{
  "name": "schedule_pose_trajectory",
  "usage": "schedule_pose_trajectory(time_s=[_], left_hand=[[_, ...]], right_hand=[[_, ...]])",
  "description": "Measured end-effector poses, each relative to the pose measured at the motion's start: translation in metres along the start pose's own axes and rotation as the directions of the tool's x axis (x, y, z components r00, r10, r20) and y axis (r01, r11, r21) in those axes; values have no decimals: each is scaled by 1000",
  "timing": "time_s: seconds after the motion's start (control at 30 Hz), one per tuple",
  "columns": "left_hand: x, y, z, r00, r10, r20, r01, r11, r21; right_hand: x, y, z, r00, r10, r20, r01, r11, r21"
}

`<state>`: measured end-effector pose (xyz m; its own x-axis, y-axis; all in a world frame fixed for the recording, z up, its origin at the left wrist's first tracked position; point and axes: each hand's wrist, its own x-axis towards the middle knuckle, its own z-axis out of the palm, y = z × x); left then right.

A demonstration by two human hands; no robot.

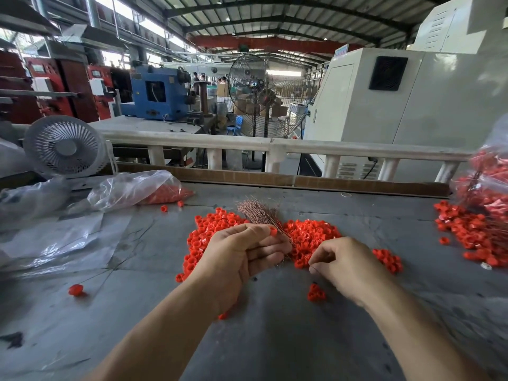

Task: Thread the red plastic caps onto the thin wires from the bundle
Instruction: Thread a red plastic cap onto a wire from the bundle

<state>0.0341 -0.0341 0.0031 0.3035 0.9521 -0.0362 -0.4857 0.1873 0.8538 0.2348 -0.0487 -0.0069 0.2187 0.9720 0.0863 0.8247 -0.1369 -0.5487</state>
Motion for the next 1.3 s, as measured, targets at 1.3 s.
schedule_pose_trajectory(time_s=[1.3], left_hand=[[-2, -2, 3, 999, -16, 28, 15, 999, 29]], right_hand=[[-9, -21, -9, 957, -119, -266, 262, 753, 604]])
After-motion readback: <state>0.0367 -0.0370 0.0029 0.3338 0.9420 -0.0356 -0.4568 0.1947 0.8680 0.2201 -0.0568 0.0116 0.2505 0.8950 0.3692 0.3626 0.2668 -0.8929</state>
